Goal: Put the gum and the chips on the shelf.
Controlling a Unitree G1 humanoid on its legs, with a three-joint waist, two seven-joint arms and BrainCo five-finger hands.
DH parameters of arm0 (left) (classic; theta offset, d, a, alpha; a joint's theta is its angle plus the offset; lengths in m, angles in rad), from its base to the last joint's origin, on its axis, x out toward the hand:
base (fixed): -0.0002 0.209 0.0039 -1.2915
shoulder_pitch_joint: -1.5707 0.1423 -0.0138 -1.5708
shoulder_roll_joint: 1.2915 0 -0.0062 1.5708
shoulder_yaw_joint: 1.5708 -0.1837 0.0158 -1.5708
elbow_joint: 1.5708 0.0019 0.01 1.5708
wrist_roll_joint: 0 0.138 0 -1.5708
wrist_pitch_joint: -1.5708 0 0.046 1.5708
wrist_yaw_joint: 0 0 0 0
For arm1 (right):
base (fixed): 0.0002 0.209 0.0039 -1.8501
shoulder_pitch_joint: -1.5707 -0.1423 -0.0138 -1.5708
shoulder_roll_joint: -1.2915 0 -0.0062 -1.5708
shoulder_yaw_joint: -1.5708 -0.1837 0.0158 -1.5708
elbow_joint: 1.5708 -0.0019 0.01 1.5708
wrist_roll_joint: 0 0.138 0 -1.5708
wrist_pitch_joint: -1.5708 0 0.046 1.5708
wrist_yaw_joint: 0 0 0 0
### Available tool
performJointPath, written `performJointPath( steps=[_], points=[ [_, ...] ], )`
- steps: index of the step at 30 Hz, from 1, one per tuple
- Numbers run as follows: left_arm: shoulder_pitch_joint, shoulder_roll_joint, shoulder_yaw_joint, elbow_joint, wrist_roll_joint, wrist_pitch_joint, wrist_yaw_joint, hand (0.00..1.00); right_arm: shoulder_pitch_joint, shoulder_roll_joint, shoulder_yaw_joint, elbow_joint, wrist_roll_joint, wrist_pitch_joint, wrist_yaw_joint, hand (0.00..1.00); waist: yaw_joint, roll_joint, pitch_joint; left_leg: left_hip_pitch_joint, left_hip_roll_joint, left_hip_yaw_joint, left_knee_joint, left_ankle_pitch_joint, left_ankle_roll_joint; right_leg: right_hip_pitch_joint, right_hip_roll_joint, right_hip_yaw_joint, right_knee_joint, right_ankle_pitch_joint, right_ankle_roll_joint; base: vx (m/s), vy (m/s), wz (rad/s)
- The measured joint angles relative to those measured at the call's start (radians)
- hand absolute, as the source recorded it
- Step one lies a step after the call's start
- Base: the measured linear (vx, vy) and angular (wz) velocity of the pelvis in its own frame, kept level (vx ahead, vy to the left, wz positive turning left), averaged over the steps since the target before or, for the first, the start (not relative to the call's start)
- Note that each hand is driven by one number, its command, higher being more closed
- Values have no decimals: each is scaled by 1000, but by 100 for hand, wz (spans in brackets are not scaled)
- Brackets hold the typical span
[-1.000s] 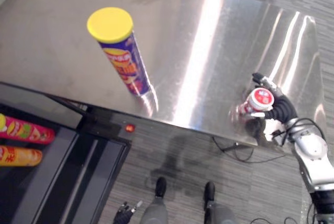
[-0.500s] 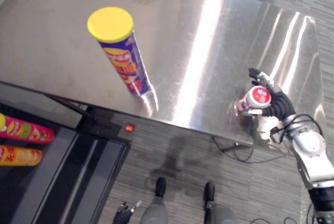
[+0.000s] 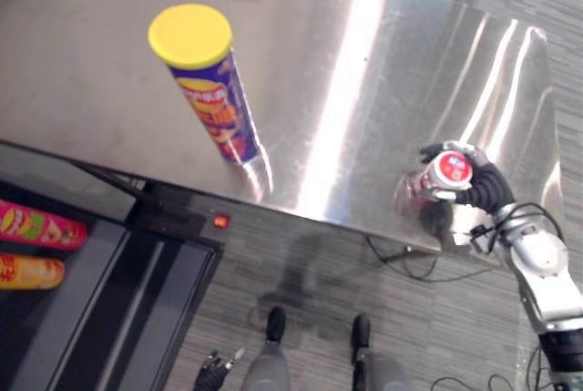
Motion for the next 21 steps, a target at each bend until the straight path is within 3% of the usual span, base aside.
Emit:
performJointPath(
  steps=[17, 21],
  points=[
    [-5, 3, 15, -5, 1, -1, 7, 0, -35, 0, 8, 1, -36, -20, -10, 100, 7, -17, 9, -6, 1, 18, 0, 1, 1, -24, 1, 25, 16, 0, 0, -1, -2, -3],
    [-4, -4, 37, -23, 6, 0, 13, 0, -103, 26, -60, -56, -53, -16, -85, 100, 5, -17, 8, 25, 3, 17, -3, 0, 1, 6, 3, 25, 16, 0, 0, 0, 0, 0]
  ],
)
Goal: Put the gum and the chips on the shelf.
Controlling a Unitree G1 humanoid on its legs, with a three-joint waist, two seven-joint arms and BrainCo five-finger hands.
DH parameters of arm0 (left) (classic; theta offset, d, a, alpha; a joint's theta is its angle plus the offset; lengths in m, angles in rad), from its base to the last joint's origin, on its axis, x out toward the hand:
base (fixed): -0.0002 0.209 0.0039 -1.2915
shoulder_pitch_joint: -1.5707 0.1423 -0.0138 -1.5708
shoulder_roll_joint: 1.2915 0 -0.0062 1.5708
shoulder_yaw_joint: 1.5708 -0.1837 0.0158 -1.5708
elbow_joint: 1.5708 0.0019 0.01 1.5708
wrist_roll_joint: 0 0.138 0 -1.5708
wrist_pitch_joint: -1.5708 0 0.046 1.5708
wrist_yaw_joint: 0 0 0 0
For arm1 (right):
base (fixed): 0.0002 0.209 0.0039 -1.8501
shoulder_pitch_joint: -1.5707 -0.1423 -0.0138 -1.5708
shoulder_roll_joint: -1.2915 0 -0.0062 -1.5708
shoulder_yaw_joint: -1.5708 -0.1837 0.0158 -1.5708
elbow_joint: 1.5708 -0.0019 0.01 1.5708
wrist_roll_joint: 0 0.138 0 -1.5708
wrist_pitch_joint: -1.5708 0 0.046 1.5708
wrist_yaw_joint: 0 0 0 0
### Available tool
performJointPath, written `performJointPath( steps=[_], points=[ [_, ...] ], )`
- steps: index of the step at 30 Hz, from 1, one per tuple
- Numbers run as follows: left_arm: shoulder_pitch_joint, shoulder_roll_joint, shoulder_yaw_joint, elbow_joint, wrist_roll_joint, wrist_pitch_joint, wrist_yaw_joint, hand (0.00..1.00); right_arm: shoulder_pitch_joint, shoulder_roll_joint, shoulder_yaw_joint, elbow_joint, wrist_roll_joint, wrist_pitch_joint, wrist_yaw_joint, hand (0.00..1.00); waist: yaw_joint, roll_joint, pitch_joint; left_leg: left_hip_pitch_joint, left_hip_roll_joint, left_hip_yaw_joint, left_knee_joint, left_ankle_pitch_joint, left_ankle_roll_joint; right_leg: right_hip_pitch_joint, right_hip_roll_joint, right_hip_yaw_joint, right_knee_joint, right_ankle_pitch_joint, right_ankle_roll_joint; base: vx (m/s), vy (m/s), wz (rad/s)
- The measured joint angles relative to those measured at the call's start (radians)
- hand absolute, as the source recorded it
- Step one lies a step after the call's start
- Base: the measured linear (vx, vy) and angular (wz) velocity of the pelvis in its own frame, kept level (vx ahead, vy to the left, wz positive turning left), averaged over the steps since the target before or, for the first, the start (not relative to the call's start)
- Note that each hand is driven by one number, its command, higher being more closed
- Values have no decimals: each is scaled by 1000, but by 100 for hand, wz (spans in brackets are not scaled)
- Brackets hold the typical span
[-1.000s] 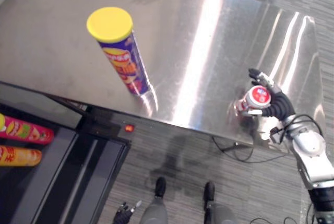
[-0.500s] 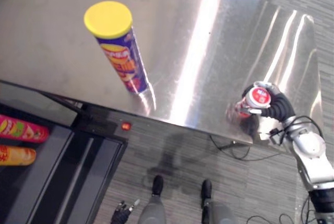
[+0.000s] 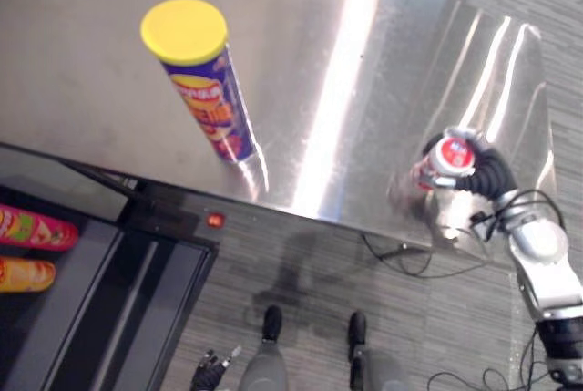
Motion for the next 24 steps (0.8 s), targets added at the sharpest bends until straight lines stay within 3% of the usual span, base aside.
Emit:
performJointPath(
  steps=[3, 7, 16, 19, 24],
  points=[
    [-6, -8, 14, -19, 0, -4, 5, 0, -35, 87, -104, -151, -17, -12, -68, 100, -1, 1, -1, 25, 0, 0, -2, 0, 0, 24, 0, 0, 0, 0, 0, 0, 0, 0],
    [-9, -20, 41, -17, 7, -6, 10, 0, 7, 169, -85, -340, -16, -51, -85, 100, -8, 1, -26, 57, 1, 5, -9, -1, 0, 51, 0, 1, -1, 0, 1, -10, 4, -3],
    [4, -42, 48, 10, 46, -6, 0, 0, 293, 218, 152, -455, -20, -68, 49, 100, -8, 17, -154, 125, 2, 26, -17, -4, -4, 103, -1, 13, 4, -18, -6, -22, -3, -8],
    [3, -50, 48, 35, 46, -6, -3, 0, 444, 217, 246, -445, -21, -65, 102, 100, -11, 35, -177, 136, 6, 26, -17, -7, -7, 101, -2, 15, 35, -34, -5, -59, -9, -1],
    [14, -54, 48, 50, 47, -6, -10, 0, 587, 218, 340, -333, -93, -46, 151, 100, -10, 44, -212, 151, 8, 25, -18, -4, -11, 102, -2, 16, 62, -45, -7, -23, -10, 0]
  ],
)
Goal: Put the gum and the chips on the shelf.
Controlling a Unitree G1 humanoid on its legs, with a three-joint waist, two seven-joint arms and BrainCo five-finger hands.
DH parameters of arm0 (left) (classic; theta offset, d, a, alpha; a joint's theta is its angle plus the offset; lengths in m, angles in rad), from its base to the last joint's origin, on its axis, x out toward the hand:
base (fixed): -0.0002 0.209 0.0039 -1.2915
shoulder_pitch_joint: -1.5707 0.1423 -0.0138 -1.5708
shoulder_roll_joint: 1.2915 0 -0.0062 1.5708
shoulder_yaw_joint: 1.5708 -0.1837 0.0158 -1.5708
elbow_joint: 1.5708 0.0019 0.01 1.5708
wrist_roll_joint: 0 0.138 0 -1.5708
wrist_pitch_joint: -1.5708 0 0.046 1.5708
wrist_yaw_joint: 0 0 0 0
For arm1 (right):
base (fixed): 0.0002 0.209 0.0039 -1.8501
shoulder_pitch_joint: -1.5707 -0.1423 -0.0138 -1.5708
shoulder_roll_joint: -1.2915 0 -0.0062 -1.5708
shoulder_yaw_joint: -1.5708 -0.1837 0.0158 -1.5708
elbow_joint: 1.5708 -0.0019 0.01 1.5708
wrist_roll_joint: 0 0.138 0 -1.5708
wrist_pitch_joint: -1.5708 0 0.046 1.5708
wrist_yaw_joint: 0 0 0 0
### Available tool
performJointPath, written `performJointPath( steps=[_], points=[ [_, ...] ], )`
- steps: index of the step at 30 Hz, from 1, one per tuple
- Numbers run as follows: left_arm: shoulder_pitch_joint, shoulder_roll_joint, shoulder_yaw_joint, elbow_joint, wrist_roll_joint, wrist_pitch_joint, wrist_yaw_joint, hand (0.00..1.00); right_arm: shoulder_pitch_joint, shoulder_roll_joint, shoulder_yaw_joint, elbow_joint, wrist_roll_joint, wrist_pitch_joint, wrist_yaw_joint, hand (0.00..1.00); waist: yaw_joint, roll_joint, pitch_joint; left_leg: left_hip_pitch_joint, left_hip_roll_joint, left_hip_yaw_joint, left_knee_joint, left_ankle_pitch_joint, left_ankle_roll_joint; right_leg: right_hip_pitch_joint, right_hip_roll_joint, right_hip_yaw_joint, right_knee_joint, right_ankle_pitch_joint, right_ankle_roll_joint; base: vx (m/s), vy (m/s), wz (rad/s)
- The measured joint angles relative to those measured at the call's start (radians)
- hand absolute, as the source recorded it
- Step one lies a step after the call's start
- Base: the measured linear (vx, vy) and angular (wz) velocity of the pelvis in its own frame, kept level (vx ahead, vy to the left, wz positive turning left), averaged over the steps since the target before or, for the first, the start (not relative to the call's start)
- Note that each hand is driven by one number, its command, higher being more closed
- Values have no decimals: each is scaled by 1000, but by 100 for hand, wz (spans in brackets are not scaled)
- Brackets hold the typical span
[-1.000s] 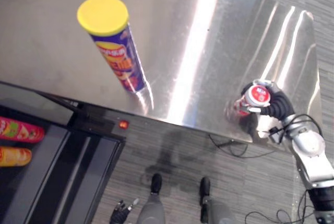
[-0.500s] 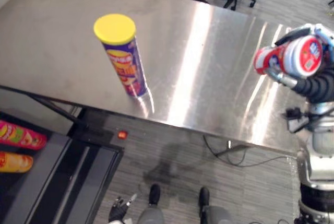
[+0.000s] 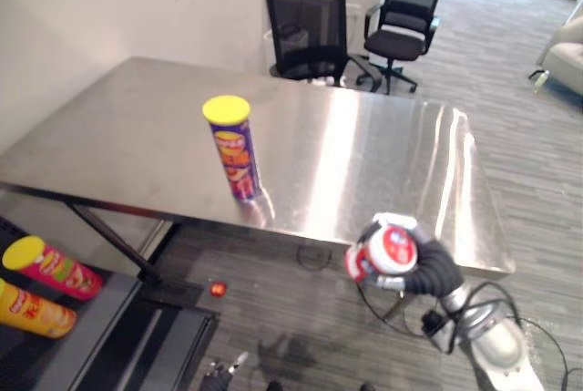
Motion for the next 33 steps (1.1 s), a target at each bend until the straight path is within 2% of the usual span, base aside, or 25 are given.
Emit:
performJointPath(
  steps=[5, 8, 11, 14, 28, 33],
  points=[
    [-1, 6, 0, 23, 25, 0, -7, 0, 84, -9, 20, 36, -53, 2, 41, 100, -1, 0, -10, 1, -2, -4, -2, 5, -1, 0, -4, -1, 17, -12, 1, -19, -2, 2],
    [-1, 16, 1, 31, 40, 1, -29, 0, 116, -71, 13, 36, -100, 2, 82, 100, -2, -5, -15, 2, -3, -14, -2, 7, -1, -2, -5, -5, 32, -20, -1, -2, -8, 8],
    [5, 21, 1, 32, 63, 1, -36, 0, 159, -146, -70, 34, -158, 1, 93, 100, -1, -8, -20, 2, -2, -27, -11, 11, -3, -4, -6, -18, 50, -34, -1, 4, -18, 12],
    [24, 23, 1, 32, 68, 2, -37, 0, 172, -181, -151, 34, -208, -2, 96, 100, -3, -6, -25, 1, -1, -29, -12, 10, -5, -12, -5, -18, 66, -46, -3, 1, -6, 2],
    [61, 23, -1, 33, 68, 2, -56, 0, 145, -172, -197, 34, -226, -16, 83, 100, -15, 1, -45, 8, 1, -22, -9, 9, -5, -21, 1, -11, 95, -59, -9, 15, -10, -1],
    [77, 26, 1, 33, 67, 0, -56, 0, 141, -154, -189, 34, -135, -4, 91, 100, -6, -4, -40, 30, -5, 1, 34, -17, -9, -47, -7, 27, 207, -115, -15, -25, -32, -15]
  ],
)
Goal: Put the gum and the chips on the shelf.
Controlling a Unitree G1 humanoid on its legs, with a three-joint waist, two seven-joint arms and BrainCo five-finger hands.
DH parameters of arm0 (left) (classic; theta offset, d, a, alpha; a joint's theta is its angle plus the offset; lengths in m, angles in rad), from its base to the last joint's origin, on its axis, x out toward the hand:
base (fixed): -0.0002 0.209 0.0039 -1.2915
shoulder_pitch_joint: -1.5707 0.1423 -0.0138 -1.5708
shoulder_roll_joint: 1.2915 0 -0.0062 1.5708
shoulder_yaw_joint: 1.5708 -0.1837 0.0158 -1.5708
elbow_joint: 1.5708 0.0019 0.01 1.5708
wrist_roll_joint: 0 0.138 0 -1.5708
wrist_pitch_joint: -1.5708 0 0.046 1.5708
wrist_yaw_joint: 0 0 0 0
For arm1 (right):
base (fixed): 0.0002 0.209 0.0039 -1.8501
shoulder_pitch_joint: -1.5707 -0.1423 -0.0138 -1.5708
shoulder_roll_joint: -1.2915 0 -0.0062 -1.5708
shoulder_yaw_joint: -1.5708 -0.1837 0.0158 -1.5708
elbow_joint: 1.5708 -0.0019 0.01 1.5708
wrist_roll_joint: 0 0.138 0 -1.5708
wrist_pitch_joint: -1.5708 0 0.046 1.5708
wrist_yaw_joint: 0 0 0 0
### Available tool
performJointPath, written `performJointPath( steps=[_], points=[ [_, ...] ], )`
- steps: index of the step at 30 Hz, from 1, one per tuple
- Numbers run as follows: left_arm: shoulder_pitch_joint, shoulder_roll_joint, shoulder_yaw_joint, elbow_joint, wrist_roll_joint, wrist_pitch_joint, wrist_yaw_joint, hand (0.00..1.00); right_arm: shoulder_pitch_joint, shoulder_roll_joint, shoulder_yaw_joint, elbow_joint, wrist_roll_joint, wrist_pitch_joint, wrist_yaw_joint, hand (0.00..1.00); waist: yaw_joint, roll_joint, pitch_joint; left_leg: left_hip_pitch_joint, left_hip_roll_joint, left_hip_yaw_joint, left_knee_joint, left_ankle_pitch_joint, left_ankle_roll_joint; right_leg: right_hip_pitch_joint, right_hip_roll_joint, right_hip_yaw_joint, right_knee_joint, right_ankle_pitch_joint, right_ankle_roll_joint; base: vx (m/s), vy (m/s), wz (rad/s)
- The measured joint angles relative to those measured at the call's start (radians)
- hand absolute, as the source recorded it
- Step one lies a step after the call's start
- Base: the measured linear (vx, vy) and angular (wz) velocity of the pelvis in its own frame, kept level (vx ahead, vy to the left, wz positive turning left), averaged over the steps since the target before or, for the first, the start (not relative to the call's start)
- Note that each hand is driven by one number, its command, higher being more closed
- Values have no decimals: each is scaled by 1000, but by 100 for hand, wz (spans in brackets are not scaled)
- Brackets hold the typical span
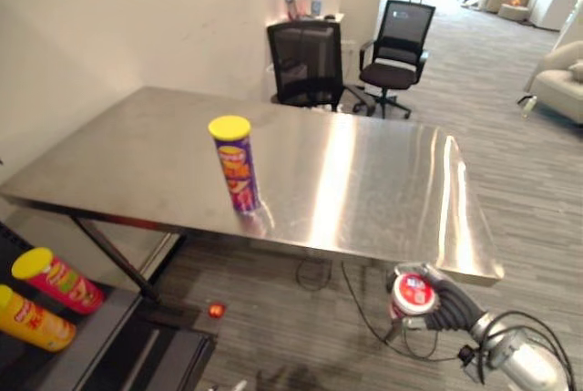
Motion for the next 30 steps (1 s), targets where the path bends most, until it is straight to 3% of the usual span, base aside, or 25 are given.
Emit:
performJointPath(
  steps=[5, 7, 8, 9, 10, 13, 16, 17, 19, 22, 23, 27, 30],
  points=[
    [5, -1, 30, -3, -1, -2, -8, 0, 3, -3, 62, -3, 28, 1, 17, 100, 8, -15, 23, -84, -2, -102, 153, -56, -27, -5, -12, -88, 111, -74, -27, -72, -97, 53],
    [3, -2, 38, -3, -1, -1, -16, 0, -4, -3, 84, -4, 49, -2, 16, 100, 10, -8, 73, -146, -4, -204, 179, -40, -37, -7, -20, -208, 170, -123, -57, -122, -176, 151],
    [-2, 0, 39, -1, -1, 0, -16, 0, -9, -3, 84, -4, 49, -2, 15, 100, 10, -6, 93, -158, 7, -197, 174, -37, -25, -7, -23, -241, 180, -131, -65, -183, -203, 168],
    [-2, 5, 39, 11, -1, 8, -16, 0, -15, -4, 82, -4, 49, -2, 9, 100, 11, -10, 132, -181, 50, -128, 148, -35, 43, -6, -30, -306, 181, -134, -85, -203, -154, 135],
    [-4, 8, 51, 25, -3, 9, -15, 0, -19, -5, 76, -4, 49, -2, 0, 100, 12, -24, 152, -200, 86, -36, 164, -34, 61, -11, -44, -351, 177, -132, -105, -204, -137, 143],
    [4, -5, 72, 29, -13, 16, -17, 0, -48, 5, 61, 31, 49, 2, -22, 100, 15, -15, 208, -302, 147, 196, 463, -58, 79, -22, -89, -464, 168, -122, -144, -188, -110, 114],
    [22, -3, 78, 28, -66, 25, -24, 0, -8, 70, 59, 48, 68, 5, -26, 100, 10, 0, 202, -254, 185, 320, 621, -107, 103, -15, -104, -539, 133, -113, -158, -36, -34, 89],
    [28, -4, 79, 27, -109, 28, -30, 0, 19, 106, 62, 54, 92, 6, -23, 100, 7, 6, 199, -202, 219, 384, 649, -123, 108, -19, -108, -579, 131, -113, -158, 18, 4, 79],
    [19, -3, 79, 26, -129, 28, -41, 0, 40, 138, 59, 86, 105, 9, -18, 100, -6, 22, 188, -144, 240, 476, 590, -124, 106, -25, -121, -637, 135, -114, -157, 12, 37, 110],
    [4, -3, 79, -2, -126, 29, -59, 0, 65, 157, 55, 113, 104, 33, -9, 100, -42, 21, 179, -131, 200, 592, 419, -119, 101, -30, -139, -686, 122, -102, -136, -26, 44, 124],
    [-1, -4, 79, -1, -126, 29, -59, 0, 69, 157, 53, 113, 104, 34, -9, 100, -43, 28, 174, -129, 195, 608, 390, -116, 95, -25, -144, -711, 118, -90, -121, 0, 71, 135],
    [-15, -7, 73, -1, -107, 29, -52, 0, 70, 185, 25, 113, 102, 37, -29, 100, -40, 68, 158, -95, 126, 633, 188, -59, 8, 1, -175, -779, 115, -70, -101, 56, 103, 86],
    [-23, -10, 52, 0, -86, 30, -28, 0, 54, 188, 28, 113, 80, 41, -53, 100, -26, 71, 160, -90, 106, 631, 125, -38, 8, -8, -168, -783, 87, -43, -90, 37, 94, 21]
  ],
)
